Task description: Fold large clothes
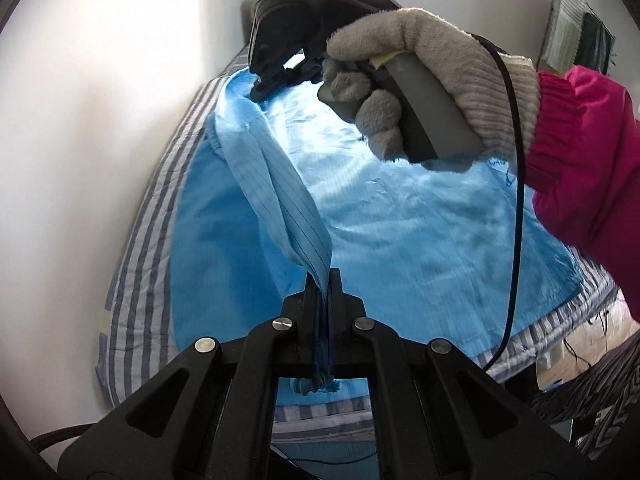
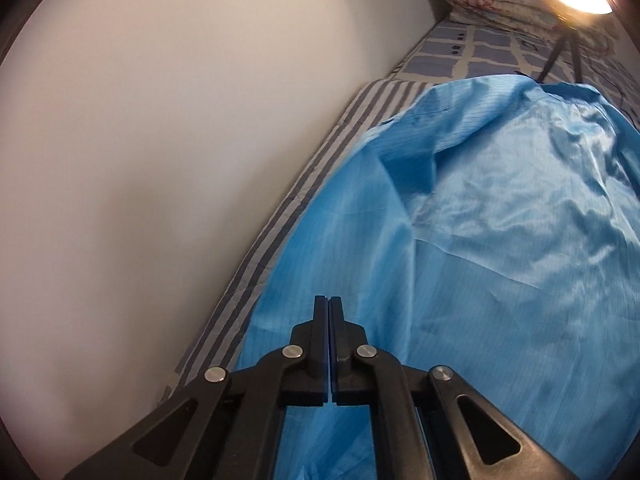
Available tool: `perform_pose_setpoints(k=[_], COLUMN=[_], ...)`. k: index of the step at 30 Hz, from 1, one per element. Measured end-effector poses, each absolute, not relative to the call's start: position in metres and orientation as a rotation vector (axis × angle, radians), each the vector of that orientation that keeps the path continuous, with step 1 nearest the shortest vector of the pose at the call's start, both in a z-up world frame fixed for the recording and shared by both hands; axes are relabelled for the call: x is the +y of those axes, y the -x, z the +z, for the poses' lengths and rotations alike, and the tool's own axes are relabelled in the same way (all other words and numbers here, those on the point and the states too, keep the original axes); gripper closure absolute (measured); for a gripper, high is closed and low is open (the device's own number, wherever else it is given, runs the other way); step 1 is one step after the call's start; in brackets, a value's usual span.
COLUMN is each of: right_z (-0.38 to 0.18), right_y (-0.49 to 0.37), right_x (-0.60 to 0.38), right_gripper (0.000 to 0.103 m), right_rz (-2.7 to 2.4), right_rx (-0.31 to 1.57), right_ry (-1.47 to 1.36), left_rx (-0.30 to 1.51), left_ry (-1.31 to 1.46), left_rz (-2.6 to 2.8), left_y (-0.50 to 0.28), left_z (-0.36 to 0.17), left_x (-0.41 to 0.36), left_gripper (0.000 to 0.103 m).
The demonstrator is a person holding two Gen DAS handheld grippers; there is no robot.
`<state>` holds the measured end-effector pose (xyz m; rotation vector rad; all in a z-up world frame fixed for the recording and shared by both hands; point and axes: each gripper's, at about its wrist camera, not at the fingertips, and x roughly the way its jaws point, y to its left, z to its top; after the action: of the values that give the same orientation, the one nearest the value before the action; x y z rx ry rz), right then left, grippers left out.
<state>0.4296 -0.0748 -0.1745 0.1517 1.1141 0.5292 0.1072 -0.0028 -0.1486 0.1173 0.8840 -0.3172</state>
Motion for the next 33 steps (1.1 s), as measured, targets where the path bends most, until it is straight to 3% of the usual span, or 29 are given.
perform_pose_setpoints(k=[3,4,5,7,9,12,15,16,17,26,28,29,30,33], right_z=[-0.161,-0.158,-0.156,-0.153,-0.151,-0.165,-0.179,-0.182,-0.186,-0.174,-0.176,-0.178,-0.181,-0.201], right_y=[-0.421,-0.42,-0.419,-0.418,-0.418,-0.428,-0.435,-0.434,-0.434,-0.41,-0.402,-0.398,-0.394,-0.383], right_x=[-0.083,-0.082,-0.079,-0.07,-0.056,-0.035,-0.025,-0.024,-0.027,-0.123,-0.147,-0.16,-0.171,-0.201], right_gripper=[0.1,0.089,0.055,0.023,0.027,0.045,0.078,0.094,0.102,0.103,0.103,0.103,0.103,0.103], right_rz=[0.572,0.58,0.6,0.623,0.594,0.551,0.514,0.506,0.495,0.466,0.45,0.437,0.422,0.399], right_rx=[1.049,1.047,1.058,1.056,1.033,1.085,1.127,1.139,1.149,1.098,1.095,1.093,1.093,1.138], right_ry=[-0.137,-0.131,-0.141,-0.148,-0.091,-0.035,-0.002,0.008,0.012,-0.16,-0.198,-0.209,-0.219,-0.263], left_rx=[0.879,0.88,0.88,0.876,0.872,0.872,0.874,0.875,0.876,0.907,0.938,0.948,0.946,0.969], left_ry=[-0.148,-0.153,-0.157,-0.167,-0.171,-0.169,-0.179,-0.183,-0.185,-0.177,-0.128,-0.09,-0.042,0.084], left_rz=[-0.33,-0.332,-0.336,-0.337,-0.339,-0.347,-0.355,-0.358,-0.361,-0.455,-0.486,-0.498,-0.51,-0.516], left_y=[-0.103,-0.102,-0.101,-0.1,-0.1,-0.1,-0.099,-0.098,-0.097,-0.083,-0.079,-0.078,-0.075,-0.075], left_z=[-0.153,-0.153,-0.153,-0.151,-0.152,-0.152,-0.154,-0.154,-0.155,-0.162,-0.16,-0.159,-0.158,-0.158], left_x=[-0.014,-0.016,-0.018,-0.021,-0.022,-0.023,-0.024,-0.025,-0.025,-0.035,-0.035,-0.032,-0.028,-0.01], left_gripper=[0.103,0.103,0.103,0.103,0.103,0.103,0.103,0.103,0.103,0.1,0.082,0.062,0.05,0.049])
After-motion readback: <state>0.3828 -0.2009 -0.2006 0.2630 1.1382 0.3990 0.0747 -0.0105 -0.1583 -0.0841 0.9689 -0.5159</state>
